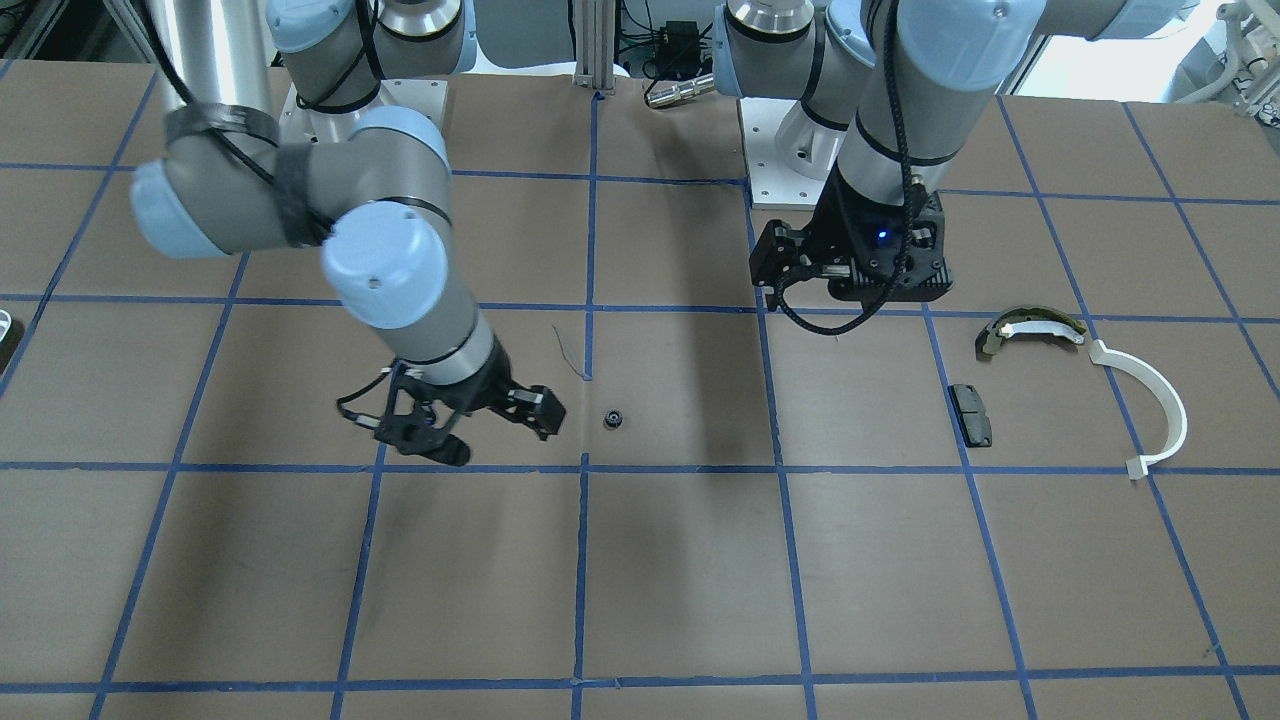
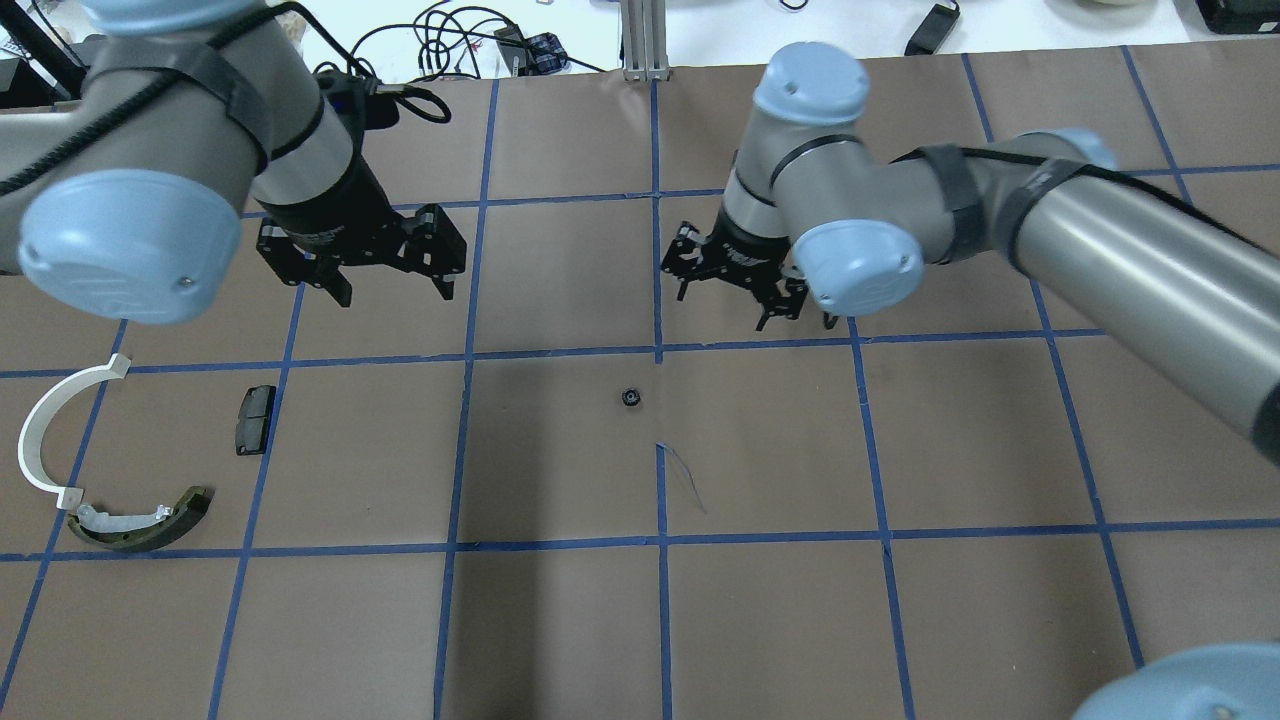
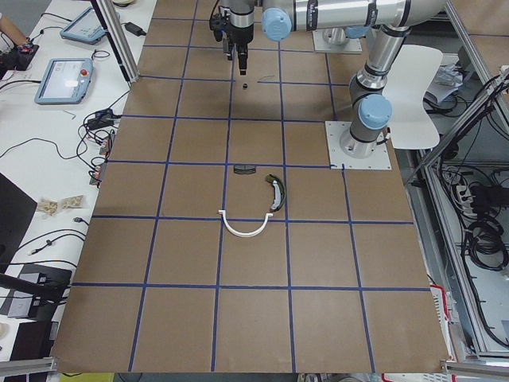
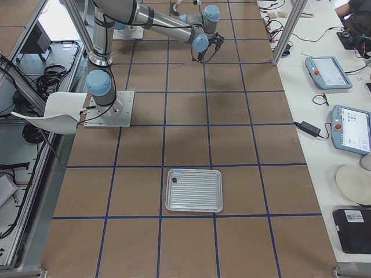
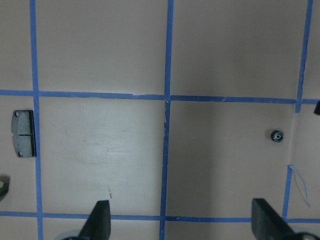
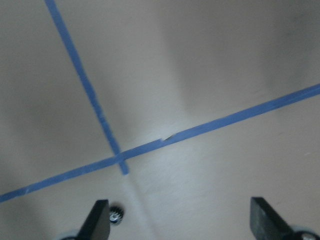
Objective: Place bearing gear from tray to pile
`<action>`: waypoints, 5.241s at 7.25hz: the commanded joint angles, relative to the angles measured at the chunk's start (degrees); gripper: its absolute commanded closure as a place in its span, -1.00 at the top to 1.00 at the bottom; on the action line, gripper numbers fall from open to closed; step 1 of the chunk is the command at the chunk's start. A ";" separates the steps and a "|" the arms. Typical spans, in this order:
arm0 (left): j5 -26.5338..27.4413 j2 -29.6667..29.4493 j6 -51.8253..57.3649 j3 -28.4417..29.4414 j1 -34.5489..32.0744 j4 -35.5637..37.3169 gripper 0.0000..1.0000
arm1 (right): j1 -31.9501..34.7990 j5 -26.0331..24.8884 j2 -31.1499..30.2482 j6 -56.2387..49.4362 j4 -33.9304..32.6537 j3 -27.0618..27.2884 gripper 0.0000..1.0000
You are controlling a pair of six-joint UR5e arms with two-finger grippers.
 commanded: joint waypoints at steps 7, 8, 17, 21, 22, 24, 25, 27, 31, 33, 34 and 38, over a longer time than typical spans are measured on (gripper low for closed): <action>2.59 -22.25 -29.23 -5.88 -18.59 26.88 1.00 | -49.17 -12.34 -6.09 -61.69 14.60 -0.24 1.00; 2.59 -24.19 -29.59 -5.88 -19.20 29.88 1.00 | -51.22 -14.69 -4.35 -66.12 13.90 -0.42 1.00; 6.02 -26.68 -24.33 -6.23 -20.44 33.44 -0.69 | -63.11 -19.62 15.19 -76.53 5.89 -8.52 0.48; 6.02 -22.99 -19.24 -3.60 -18.17 29.83 -0.66 | -63.11 -24.21 14.75 -74.33 7.21 -6.66 0.15; 5.76 -23.07 -18.70 -3.07 -15.98 29.56 -0.49 | -63.11 -25.17 14.74 -74.51 7.38 -6.57 0.13; 4.54 -24.38 -20.01 -4.81 -17.36 29.47 0.88 | -63.11 -25.26 14.83 -74.77 7.30 -6.57 0.13; 3.39 -25.08 -20.71 -5.08 -17.80 29.56 0.88 | -63.11 -25.18 15.01 -74.77 7.30 -6.57 0.13; 3.03 -25.00 -23.18 -5.44 -19.73 29.30 0.88 | -62.76 -25.18 15.01 -74.69 7.30 -6.57 0.13; 2.86 -21.94 -22.05 -3.35 -19.04 27.30 1.00 | -62.75 -25.09 15.18 -74.69 7.56 -6.57 -0.24; 1.72 -19.30 -20.64 5.50 -16.58 12.76 1.00 | -62.75 -25.09 15.10 -74.60 9.40 -6.57 -1.00; 1.71 -17.90 -18.28 9.72 -15.09 5.20 1.00 | -62.75 -25.17 15.01 -74.68 9.41 -6.66 -1.00; 1.72 -7.89 -5.48 13.89 -5.71 -5.85 1.00 | -60.13 -25.97 9.58 -75.04 9.06 -7.63 -1.00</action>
